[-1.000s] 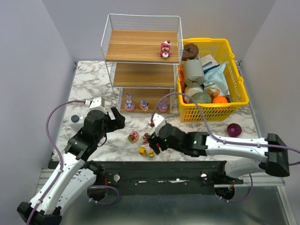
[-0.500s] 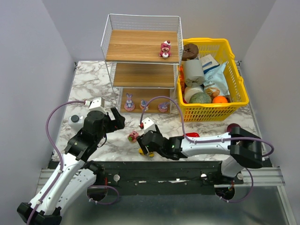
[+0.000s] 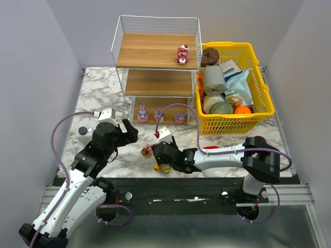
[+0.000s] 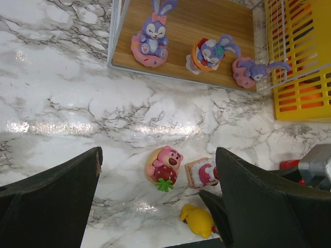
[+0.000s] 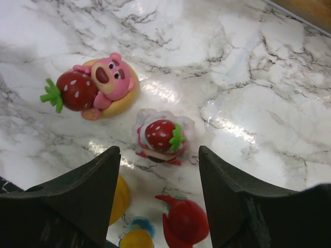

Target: Place and organize the plastic toys onto the shelf

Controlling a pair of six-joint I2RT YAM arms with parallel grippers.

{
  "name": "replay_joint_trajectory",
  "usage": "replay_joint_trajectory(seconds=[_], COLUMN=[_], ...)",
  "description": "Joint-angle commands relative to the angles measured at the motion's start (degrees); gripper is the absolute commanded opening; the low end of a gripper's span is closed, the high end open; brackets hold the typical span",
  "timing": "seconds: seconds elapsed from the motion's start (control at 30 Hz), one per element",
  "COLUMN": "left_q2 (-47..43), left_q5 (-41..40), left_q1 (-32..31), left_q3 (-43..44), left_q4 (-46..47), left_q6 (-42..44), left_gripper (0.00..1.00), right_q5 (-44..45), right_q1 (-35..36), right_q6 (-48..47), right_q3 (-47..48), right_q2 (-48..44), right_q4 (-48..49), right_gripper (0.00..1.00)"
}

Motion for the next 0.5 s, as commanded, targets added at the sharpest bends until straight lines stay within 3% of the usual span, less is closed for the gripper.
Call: replay_joint_trajectory(seconds=[0.0,0.23,0.33,0.47], left_q2=[-0.09,0.0,0.0,0.08], left_q5=[0.99,0.99,0.81,0.9], left_q1=[0.16,0.16,0.16,0.16], left_q3=[-0.62,-0.71,-0.53,-0.62], left_q4=[0.24,0.24,0.24,0.41], left_q6=[-0.22,-0.22,-0.13,0.04], left_gripper=[0.99,0.99,0.99,0.99], right_q5=[2.01,0.25,-0.1,-0.45], right_q1=[-1.45,-2.24,-2.68,-2.76], right_q6=[0.92,-0.05,0.22,-0.13], right_q3=[-1.13,0.72,0.8,1.5], right_q2=[0.68,3.22,3.4,3.93], right_q4=[4.85,5.58,5.67,5.67], right_gripper=[0.68,0.65,0.59,0.44])
